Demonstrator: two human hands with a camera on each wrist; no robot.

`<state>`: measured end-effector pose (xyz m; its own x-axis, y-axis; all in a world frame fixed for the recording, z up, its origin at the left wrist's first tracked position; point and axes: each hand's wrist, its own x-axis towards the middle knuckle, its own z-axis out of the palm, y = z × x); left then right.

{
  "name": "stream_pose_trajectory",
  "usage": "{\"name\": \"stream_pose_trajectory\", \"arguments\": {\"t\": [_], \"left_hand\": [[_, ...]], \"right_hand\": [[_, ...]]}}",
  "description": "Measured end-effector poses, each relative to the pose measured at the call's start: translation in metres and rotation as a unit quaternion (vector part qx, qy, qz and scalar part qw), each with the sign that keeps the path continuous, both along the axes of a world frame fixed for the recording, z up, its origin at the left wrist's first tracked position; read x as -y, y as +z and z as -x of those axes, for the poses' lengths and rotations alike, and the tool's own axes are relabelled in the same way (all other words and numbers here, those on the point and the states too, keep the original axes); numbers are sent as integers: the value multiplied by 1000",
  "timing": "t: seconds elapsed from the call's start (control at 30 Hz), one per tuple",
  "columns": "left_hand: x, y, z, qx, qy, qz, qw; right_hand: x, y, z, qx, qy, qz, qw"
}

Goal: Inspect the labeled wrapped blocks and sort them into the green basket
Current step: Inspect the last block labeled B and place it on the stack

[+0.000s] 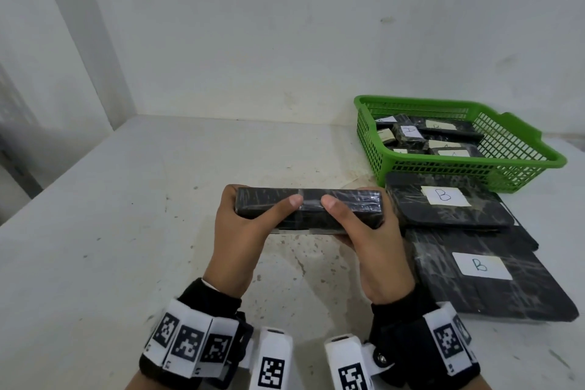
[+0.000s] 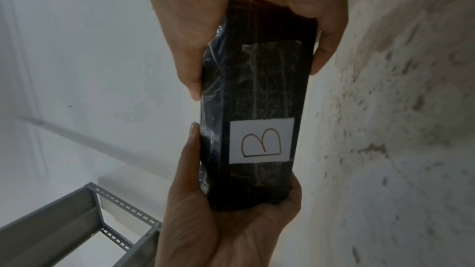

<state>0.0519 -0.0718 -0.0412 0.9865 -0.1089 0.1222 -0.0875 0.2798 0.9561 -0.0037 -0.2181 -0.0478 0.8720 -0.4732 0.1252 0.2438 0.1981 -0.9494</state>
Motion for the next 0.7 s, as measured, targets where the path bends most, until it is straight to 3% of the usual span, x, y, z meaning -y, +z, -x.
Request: {"name": "stream_pose_trajectory", "arguments": {"t": [0.4, 0.7], "left_hand": [[2, 0, 5, 17, 17, 5, 1000], [-3, 3, 1, -3, -30, 47, 998]], "right_hand": [[4, -1, -1, 18, 8, 11, 1000], [4, 1, -1, 2, 5, 19, 1000]]}}
